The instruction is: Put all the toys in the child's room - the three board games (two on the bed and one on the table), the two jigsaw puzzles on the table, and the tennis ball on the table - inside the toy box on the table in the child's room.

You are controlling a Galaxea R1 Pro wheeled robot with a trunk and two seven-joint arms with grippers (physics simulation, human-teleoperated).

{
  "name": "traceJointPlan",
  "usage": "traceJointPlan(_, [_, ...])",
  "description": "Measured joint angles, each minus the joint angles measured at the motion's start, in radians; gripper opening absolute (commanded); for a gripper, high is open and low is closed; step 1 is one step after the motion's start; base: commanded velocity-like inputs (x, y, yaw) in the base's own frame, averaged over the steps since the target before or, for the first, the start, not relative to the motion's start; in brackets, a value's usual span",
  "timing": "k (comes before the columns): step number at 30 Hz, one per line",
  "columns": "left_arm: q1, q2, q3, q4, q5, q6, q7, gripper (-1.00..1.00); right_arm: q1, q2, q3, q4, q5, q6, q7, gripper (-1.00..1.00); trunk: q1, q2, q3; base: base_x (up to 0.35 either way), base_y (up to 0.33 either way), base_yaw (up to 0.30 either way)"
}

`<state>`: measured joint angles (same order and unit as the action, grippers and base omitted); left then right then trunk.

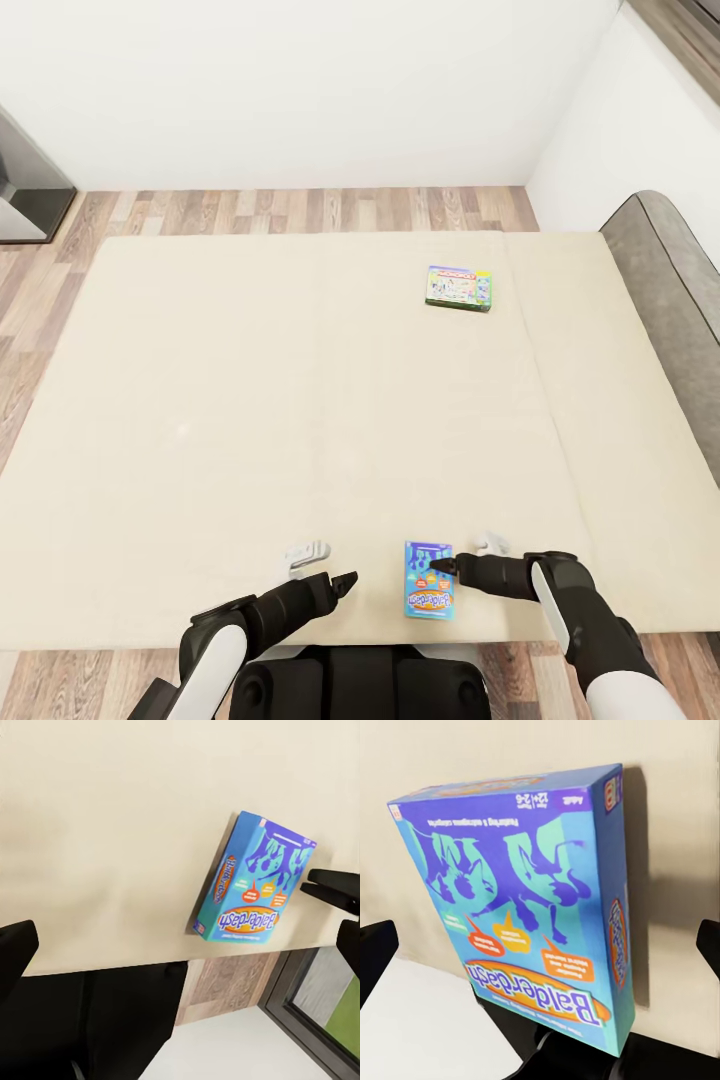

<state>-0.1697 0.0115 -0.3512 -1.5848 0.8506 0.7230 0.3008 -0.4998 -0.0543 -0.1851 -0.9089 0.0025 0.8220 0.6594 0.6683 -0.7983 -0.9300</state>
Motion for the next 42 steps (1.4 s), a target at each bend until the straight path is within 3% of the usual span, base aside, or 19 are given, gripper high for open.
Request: traceJointPlan(42, [0.0,0.0,0.002,0.0,0.002,0.0,-0.001,1.0,0.0,0.0,0.0,0.037,0.0,-0.023,-0.033,1.0,0.0,0.0,0.0,0.0,0.013,0.0])
